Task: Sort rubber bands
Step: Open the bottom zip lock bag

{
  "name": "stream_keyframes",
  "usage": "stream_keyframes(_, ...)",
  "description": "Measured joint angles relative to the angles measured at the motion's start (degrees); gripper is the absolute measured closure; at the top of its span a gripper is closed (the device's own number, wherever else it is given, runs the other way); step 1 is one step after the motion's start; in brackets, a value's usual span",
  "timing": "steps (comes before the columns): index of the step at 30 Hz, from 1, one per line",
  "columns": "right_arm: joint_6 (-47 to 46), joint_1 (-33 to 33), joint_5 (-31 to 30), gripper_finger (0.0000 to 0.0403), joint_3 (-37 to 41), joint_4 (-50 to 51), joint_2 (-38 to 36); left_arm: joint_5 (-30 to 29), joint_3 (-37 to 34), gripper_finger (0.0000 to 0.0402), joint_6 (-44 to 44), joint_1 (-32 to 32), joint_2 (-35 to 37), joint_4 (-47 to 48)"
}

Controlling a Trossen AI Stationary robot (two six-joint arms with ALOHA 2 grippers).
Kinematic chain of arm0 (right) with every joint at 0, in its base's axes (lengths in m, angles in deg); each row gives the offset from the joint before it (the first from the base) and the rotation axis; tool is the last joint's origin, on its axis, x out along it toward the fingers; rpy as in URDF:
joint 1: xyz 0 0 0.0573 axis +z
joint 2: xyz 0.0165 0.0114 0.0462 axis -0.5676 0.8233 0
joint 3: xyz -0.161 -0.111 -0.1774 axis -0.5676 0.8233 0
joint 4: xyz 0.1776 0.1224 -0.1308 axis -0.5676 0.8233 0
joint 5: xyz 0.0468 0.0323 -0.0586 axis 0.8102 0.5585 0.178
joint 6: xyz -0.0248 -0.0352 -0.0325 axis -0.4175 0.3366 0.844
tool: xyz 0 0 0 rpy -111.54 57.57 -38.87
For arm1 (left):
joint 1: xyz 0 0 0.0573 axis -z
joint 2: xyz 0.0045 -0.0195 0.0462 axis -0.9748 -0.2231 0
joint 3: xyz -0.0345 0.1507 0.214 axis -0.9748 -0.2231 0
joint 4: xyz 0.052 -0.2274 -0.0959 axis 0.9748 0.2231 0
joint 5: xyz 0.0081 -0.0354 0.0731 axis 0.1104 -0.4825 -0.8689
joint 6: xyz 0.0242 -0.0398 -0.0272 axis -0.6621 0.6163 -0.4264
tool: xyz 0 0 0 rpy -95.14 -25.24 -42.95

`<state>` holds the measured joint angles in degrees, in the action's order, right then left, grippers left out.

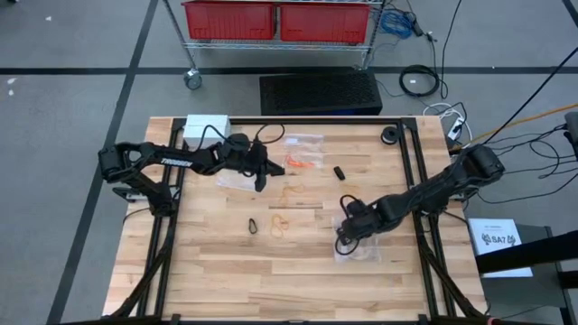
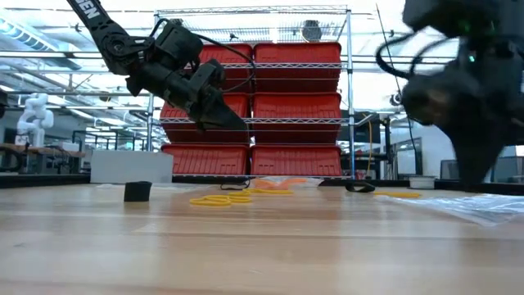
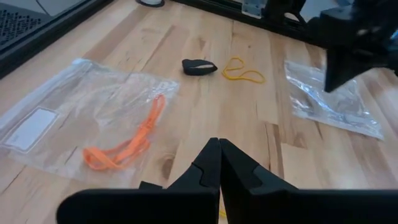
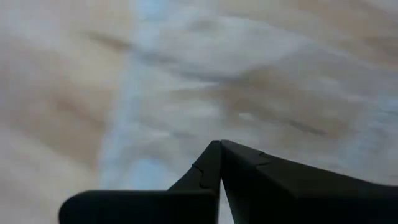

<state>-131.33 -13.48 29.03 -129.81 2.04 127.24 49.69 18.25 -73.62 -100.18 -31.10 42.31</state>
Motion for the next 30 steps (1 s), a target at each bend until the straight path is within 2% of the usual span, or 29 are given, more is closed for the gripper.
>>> stream_keyframes(2,-0.3,-0.2,0.0,0.0403,0.0,2.6,1.5,0.0,0.0,0.0398,0.1,0.0,0.0,0.1)
stream_keyframes(5,5.7,-1.2,-1.1,0.0403,-0.2,2.0,3.0,0.0,0.0,0.0398,-0.6,0.0,0.0,0.1)
stream_keyframes(11,32.4,-3.2,-3.1,0.0403,-0.2,-0.6,3.2,-0.2,0.0,0.0398,-2.7,0.5,0.0,0.1)
stream_keyframes(16,45.7,-6.3,-4.6,0.0403,-0.4,1.8,1.8,-0.2,0.0,0.0398,-2.7,0.6,0.0,0.0)
stream_keyframes(20,47.9,-7.3,-8.6,0.0402,-4.9,4.5,-0.5,-1.2,0.0,0.0398,-2.7,0.6,0.0,0.0)
stream_keyframes(23,46.5,-6.8,-8.9,0.0393,-9.0,3.3,-0.9,-1.8,0.0,0.0398,-2.7,0.6,0.0,-0.1)
stream_keyframes(27,43.4,-3.2,-9.4,0.0357,-11.7,-3.1,1.0,-3.4,0.0,0.0398,-3.2,0.6,0.0,-0.1)
stream_keyframes(30,41.6,0.1,-12.1,0.0317,-12.4,-7.7,4.1,-3.7,0.0,0.0398,-4.4,0.6,0.0,0.0)
